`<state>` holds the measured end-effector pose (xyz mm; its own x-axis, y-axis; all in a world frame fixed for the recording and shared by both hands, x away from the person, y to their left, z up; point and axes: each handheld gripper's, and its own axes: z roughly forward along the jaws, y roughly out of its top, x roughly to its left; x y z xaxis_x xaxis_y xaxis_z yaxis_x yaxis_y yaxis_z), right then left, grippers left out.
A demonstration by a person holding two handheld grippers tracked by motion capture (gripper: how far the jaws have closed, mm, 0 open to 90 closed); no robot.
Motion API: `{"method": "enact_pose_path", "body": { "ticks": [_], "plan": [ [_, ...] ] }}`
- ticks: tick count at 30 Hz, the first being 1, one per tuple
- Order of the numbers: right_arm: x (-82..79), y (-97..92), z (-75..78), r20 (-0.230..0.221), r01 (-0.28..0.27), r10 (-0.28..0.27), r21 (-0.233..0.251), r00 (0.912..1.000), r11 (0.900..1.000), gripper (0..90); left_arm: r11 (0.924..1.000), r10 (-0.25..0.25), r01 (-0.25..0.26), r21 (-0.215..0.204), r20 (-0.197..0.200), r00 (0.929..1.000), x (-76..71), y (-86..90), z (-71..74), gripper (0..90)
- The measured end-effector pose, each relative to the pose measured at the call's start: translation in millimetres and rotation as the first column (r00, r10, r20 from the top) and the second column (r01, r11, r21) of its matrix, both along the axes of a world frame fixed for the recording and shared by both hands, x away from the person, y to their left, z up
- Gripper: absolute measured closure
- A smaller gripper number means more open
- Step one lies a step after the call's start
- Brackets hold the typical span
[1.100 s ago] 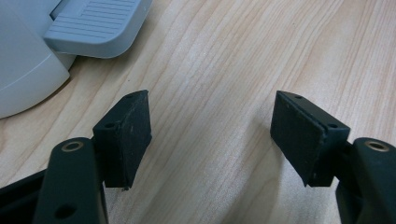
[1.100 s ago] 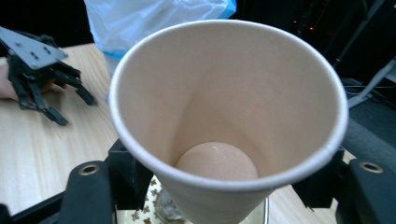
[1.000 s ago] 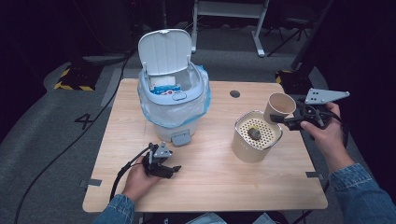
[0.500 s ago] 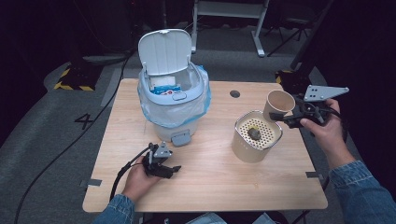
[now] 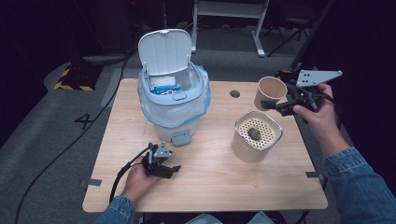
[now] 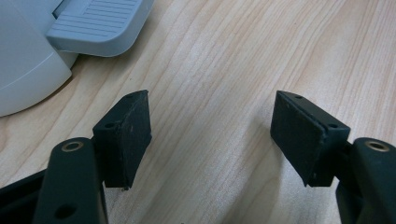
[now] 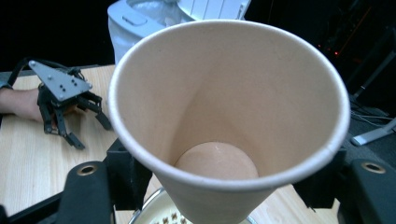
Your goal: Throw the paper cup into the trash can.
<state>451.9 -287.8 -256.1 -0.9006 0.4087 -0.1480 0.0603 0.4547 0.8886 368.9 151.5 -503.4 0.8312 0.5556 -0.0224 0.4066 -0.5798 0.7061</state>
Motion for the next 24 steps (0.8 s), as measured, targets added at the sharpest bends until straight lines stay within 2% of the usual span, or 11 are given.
{"method": "enact_pose_path", "body": {
  "ticks": [4, 6, 9, 14, 20, 24],
  "plan": [
    [8.3, 11.0, 10.4, -0.013, -0.037, 0.037, 0.011, 0.9992, 0.9992, 32.3, 1.0000, 0.006, -0.006, 0.000, 0.000, 1.0000, -0.4, 0.3, 0.0, 29.2],
    [13.6, 17.2, 15.6, -0.033, -0.066, 0.067, 0.031, 0.9972, 0.9974, 32.2, 0.9999, 0.010, -0.010, 0.002, 0.002, 0.9999, -0.7, 0.6, 0.1, 29.2],
    [22.4, 28.7, 21.8, -0.046, -0.092, 0.094, 0.032, 0.9945, 0.9952, 32.2, 0.9999, 0.014, -0.014, 0.003, 0.000, 0.9999, -1.3, 1.0, 0.2, 29.2],
    [33.9, 50.4, 31.7, -0.041, -0.113, 0.114, 0.036, 0.9926, 0.9930, 31.9, 0.9999, 0.014, -0.014, 0.004, 0.001, 0.9999, -1.3, 1.0, 0.2, 29.2],
    [46.0, 75.4, 42.0, -0.061, -0.168, 0.171, 0.054, 0.9834, 0.9843, 31.6, 0.9999, 0.014, -0.014, 0.004, 0.005, 0.9999, -1.1, 1.0, 0.2, 29.2],
    [53.6, 92.6, 46.4, -0.066, -0.184, 0.187, 0.053, 0.9802, 0.9815, 31.3, 0.9999, 0.013, -0.013, 0.003, 0.005, 0.9999, -1.1, 0.9, 0.2, 29.2]
  ]
}}
